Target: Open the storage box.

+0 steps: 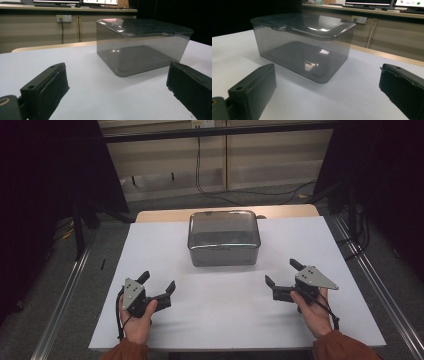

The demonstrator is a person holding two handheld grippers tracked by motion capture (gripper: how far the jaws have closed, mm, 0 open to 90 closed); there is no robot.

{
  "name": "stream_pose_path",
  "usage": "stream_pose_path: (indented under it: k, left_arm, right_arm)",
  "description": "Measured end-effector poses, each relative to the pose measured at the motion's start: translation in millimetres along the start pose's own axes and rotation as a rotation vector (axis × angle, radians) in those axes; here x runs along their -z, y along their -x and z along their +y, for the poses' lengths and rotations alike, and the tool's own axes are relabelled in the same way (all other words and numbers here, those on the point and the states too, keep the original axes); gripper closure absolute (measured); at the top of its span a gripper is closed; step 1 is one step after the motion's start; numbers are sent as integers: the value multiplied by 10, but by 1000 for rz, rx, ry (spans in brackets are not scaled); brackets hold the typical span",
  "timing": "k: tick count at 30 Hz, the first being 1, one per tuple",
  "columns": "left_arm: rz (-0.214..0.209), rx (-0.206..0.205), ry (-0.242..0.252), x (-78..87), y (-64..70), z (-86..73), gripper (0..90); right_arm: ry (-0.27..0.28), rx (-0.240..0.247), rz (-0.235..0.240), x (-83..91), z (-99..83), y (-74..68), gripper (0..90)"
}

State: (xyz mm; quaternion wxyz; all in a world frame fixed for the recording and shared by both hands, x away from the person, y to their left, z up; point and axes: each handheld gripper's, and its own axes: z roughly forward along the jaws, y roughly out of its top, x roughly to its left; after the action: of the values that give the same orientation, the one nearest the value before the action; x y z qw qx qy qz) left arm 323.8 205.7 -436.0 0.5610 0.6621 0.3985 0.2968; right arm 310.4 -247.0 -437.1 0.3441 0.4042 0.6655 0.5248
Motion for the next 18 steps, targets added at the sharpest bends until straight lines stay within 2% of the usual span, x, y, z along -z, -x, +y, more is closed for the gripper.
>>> stream_pose_path:
  k: [2, 10, 18]
  left_arm:
    - [-3, 15, 2, 1, 1, 1, 32]
    - [-6, 4, -2, 4, 2, 2, 33]
    - [-9, 9, -6, 2, 7, 0, 33]
  right_arm:
    - [1, 15, -13, -18, 7, -9, 4]
    - [5, 40, -21, -125, 48, -66, 7]
    - [25, 56, 28, -256, 124, -138, 6]
